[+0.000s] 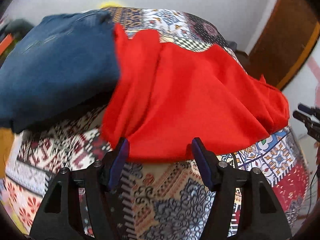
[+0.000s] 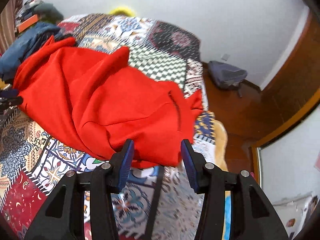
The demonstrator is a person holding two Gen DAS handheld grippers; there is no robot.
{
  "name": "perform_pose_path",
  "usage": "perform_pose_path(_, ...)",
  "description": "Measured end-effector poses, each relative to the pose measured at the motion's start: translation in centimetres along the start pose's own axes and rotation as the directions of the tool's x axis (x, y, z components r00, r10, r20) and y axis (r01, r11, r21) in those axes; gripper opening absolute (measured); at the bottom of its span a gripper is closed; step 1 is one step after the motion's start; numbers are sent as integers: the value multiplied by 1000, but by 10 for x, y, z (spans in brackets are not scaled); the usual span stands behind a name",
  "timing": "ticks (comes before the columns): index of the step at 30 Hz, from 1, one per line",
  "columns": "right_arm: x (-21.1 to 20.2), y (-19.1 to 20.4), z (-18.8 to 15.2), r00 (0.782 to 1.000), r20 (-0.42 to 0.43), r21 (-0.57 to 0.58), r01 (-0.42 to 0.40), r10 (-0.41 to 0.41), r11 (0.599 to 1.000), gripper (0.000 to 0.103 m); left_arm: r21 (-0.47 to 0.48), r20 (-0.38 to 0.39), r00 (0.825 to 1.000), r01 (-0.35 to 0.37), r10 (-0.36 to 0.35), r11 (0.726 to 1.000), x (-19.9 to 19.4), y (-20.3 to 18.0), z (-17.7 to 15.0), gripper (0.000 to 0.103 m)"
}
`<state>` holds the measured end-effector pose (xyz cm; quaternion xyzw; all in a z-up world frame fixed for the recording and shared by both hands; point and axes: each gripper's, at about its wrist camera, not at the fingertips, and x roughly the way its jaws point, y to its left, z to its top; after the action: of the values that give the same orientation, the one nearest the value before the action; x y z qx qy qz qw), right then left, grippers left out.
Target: Fold large clothes
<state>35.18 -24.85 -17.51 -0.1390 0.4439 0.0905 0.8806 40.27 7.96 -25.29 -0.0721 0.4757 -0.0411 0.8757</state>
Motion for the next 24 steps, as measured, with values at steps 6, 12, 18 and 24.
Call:
perform_pose_path(6, -12, -28, -11, 993, 2, 202, -118, 120, 972, 45, -224, -5, 999, 37, -39, 974, -4, 39, -16, 67)
perform_pose_path(12, 8, -35, -23, 969, -43, 347, -215, 245, 913, 45, -373, -32, 975, 193, -221, 907, 16, 52, -24, 67)
perform_pose_path(18, 35, -39, -20, 954, -73, 435, -233, 292, 870, 45, -353, -15, 972, 215, -235, 911, 35, 35, -11, 67)
perform_pose_path(24, 67, -40, -9, 947, -84, 498, -231, 311, 836, 48, -362, -15, 966, 237, -260, 901, 57, 26, 1, 62)
